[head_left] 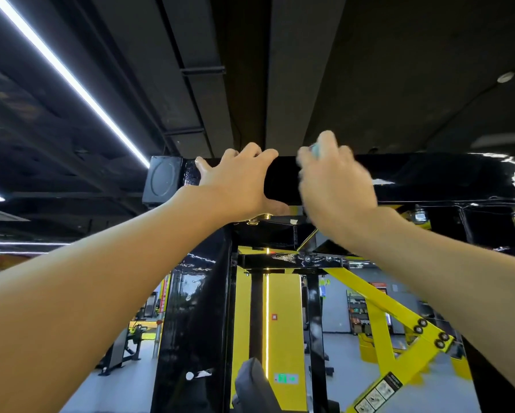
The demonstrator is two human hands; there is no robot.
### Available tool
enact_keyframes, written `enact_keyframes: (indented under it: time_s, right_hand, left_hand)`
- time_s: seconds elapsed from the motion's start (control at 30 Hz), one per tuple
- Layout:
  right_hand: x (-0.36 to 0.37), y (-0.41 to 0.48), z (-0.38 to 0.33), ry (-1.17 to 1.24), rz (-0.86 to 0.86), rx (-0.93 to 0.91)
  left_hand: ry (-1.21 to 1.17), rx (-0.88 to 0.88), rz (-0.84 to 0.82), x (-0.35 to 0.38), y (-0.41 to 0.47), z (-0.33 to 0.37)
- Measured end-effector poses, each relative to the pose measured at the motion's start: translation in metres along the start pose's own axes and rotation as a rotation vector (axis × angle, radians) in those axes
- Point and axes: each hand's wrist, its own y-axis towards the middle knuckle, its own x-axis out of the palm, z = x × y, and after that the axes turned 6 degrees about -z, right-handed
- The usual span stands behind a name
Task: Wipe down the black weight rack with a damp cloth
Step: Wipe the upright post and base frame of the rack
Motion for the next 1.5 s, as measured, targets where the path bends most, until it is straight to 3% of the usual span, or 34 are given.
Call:
enact_keyframes:
  time_s: [0.1,0.27,0.43,0.57,0.7,0.83,1.0,1.13,1.27,1.4,1.5]
  right_hand:
    - [0.003,-0.015,-0.011,-0.042,-0.08,-0.231]
    - [-0.008,-0.005,0.004,0.001,-0.061,0.095]
    - [-0.004,-0.027,0.001,-0.066,-0.12,-0.179]
    - [-0.007,-0.026,0.012,-0.031,-0.1,0.055]
    - [-0.004,-0.043,0.007,-0.06,-0.174,-0.146]
    - [-0.014,-0.027,0.024,-0.049,-0.151,0.062]
    - [-0.013,-0.019,0.018,-0.059,-0.184,-0.092]
    - [-0.017,-0.007,0.025,-0.011,-0.129,0.135]
    - [-0.012,-0.028,0.015,-0.029,-0.199,-0.128]
    - [-0.015,-0.025,0.035,-0.014,-0.135,0.065]
    - [-0.008,-0.043,0.022,0.022,-0.144,-0.081]
  left_hand:
    - [0.012,-0.006,0.011,0.0,-0.001,0.001]
    - [0.055,-0.033,-0.052,-0.001,0.001,0.009]
    - [0.021,-0.011,-0.014,-0.003,0.004,0.016]
    - [0.039,0.067,0.038,0.005,0.011,0.016]
    - [0.088,0.054,0.046,0.008,0.014,0.021]
    - [0.112,0.041,0.035,0.009,0.016,0.025]
    - [0.114,0.018,0.048,0.01,0.018,0.03]
    - [0.13,-0.001,0.048,0.013,0.018,0.033]
    - [0.131,-0.023,0.054,0.013,0.02,0.04]
    - [0.142,-0.023,0.049,0.015,0.023,0.041]
    - [0.107,0.015,0.065,0.016,0.023,0.044]
